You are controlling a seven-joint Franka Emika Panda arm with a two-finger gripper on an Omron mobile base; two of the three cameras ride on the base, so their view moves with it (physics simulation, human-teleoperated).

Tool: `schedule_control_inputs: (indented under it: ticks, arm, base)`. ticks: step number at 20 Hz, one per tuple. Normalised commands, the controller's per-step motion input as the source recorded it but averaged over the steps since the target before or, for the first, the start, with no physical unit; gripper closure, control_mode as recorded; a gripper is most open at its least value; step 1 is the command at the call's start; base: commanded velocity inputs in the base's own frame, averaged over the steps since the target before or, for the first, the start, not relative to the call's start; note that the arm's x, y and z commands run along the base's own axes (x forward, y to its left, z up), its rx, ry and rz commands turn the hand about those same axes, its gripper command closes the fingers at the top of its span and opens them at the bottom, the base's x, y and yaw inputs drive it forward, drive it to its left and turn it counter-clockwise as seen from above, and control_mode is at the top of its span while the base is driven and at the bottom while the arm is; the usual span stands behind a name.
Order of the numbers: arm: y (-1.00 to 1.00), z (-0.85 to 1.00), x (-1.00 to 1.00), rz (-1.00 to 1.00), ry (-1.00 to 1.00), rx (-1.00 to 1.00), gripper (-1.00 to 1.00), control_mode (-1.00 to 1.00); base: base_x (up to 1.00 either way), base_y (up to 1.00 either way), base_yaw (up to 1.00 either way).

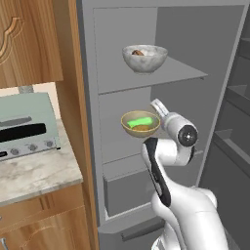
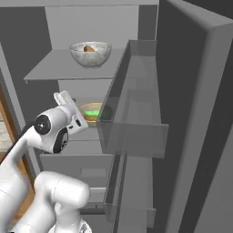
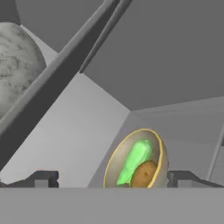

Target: Place the bowl with the corn and potato on the second highest shelf of the fridge. Place the bowl with the chicken drumstick and steak on the top shelf of the fridge.

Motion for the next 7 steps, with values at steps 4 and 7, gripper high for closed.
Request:
schedule_control_inputs:
  ticks: [4,7]
  arm:
    - [0.02,1.00,-1.00,0.00,0.00,0.00,-1.00,-1.00]
    - [0.00,1.00,-1.00,0.00,0.08,0.00,-1.00,-1.00]
  base:
    - [0.00,0.00,0.00]
    - [0.00,0.00,0.00]
